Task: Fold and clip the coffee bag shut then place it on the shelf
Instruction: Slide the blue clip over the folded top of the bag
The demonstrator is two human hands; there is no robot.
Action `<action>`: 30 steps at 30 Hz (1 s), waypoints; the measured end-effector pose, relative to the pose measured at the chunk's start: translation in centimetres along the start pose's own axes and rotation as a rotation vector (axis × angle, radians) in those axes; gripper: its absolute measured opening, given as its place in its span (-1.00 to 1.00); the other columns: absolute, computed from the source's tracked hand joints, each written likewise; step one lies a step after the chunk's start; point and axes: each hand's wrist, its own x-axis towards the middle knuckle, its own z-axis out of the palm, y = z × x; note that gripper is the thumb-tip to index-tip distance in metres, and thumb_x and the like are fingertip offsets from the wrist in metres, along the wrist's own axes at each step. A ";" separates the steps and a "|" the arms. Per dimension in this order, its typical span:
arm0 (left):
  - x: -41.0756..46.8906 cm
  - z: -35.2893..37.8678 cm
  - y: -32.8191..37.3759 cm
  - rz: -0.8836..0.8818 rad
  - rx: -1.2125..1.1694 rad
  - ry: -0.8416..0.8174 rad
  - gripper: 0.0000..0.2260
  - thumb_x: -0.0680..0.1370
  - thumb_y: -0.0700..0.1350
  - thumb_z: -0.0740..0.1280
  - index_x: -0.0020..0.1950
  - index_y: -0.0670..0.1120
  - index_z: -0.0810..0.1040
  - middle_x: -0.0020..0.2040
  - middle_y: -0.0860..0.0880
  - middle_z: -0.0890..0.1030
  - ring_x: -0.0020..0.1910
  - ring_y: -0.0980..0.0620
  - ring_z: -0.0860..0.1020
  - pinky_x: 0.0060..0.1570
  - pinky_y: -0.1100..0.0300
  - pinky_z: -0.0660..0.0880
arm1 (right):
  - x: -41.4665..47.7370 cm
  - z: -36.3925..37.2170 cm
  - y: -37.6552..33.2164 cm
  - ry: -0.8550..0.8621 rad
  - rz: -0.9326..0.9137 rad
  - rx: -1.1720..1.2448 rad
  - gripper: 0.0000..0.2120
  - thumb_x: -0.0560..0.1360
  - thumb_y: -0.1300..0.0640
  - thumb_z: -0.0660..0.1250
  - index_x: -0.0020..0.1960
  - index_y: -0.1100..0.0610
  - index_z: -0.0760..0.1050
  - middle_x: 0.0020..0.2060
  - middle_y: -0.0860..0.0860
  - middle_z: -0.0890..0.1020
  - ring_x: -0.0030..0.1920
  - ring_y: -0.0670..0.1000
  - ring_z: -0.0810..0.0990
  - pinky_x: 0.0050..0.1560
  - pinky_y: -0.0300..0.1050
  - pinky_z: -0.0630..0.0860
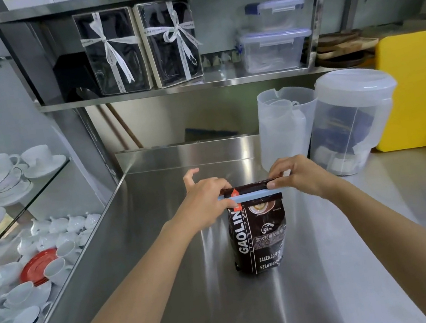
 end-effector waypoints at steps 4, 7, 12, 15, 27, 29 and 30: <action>-0.3 0.1 0.0 0.029 -0.010 0.025 -0.79 0.40 0.07 0.39 -0.08 -0.04 0.57 -0.16 0.09 0.53 0.00 0.15 0.29 0.29 0.15 -0.25 | 0.9 1.3 -1.7 -0.104 -0.181 -0.537 -0.74 0.33 -0.03 0.43 -0.03 0.03 0.57 -0.18 -0.10 0.54 -0.10 -0.04 0.45 0.07 -0.04 0.24; -0.7 0.3 -0.2 0.039 -0.010 0.070 -0.82 0.41 0.06 0.38 -0.10 -0.02 0.56 -0.18 0.11 0.53 -0.01 0.14 0.35 0.25 0.21 -0.26 | 0.9 2.4 -2.3 -0.046 -0.258 -0.625 -0.78 0.35 -0.01 0.41 -0.08 0.09 0.57 -0.25 -0.06 0.52 -0.20 -0.07 0.33 -0.07 -0.11 0.10; -1.5 0.6 -0.6 -0.038 -0.108 0.167 -0.69 0.33 0.15 0.41 -0.03 0.03 0.50 -0.20 0.19 0.49 -0.05 0.24 0.41 0.23 0.27 -0.25 | 0.6 3.1 -2.2 0.004 -0.312 -0.714 -0.85 0.41 0.11 0.34 -0.11 0.19 0.52 -0.18 0.09 0.62 -0.14 0.05 0.45 0.00 -0.09 0.10; -2.3 1.0 -1.1 -0.118 -0.145 0.161 -0.71 0.33 0.15 0.41 -0.06 0.03 0.52 -0.14 0.13 0.58 -0.04 0.22 0.44 0.26 0.20 -0.25 | 0.4 3.1 -1.7 0.026 -0.311 -0.699 -0.87 0.42 0.15 0.33 -0.13 0.22 0.49 -0.19 0.12 0.59 -0.11 0.10 0.47 -0.04 -0.14 0.08; -3.0 1.9 -1.5 -0.233 -0.391 0.211 -0.94 0.36 -0.04 0.45 -0.22 0.10 0.60 -0.29 0.21 0.56 -0.10 0.59 0.31 0.27 0.16 -0.13 | 0.5 3.3 -2.1 -0.044 -0.245 -0.663 -0.84 0.43 0.16 0.31 -0.01 0.17 0.45 -0.03 0.07 0.56 0.04 0.06 0.46 -0.01 -0.13 0.13; -2.9 2.0 -1.4 -0.250 -0.418 0.216 -0.91 0.36 -0.04 0.45 -0.24 0.15 0.58 -0.32 0.19 0.57 -0.12 0.57 0.33 0.30 0.13 -0.13 | 0.4 3.3 -2.1 -0.059 -0.207 -0.624 -0.83 0.45 0.19 0.28 0.04 0.17 0.43 0.01 0.09 0.55 0.05 0.09 0.47 0.05 -0.08 0.23; -2.9 2.1 -1.4 -0.258 -0.427 0.218 -0.87 0.35 -0.04 0.46 -0.26 0.18 0.56 -0.32 0.18 0.58 -0.14 0.54 0.37 0.32 0.11 -0.13 | 0.3 3.3 -2.2 -0.068 -0.192 -0.604 -0.82 0.45 0.20 0.27 0.05 0.17 0.43 0.03 0.10 0.55 0.05 0.10 0.48 0.07 -0.06 0.29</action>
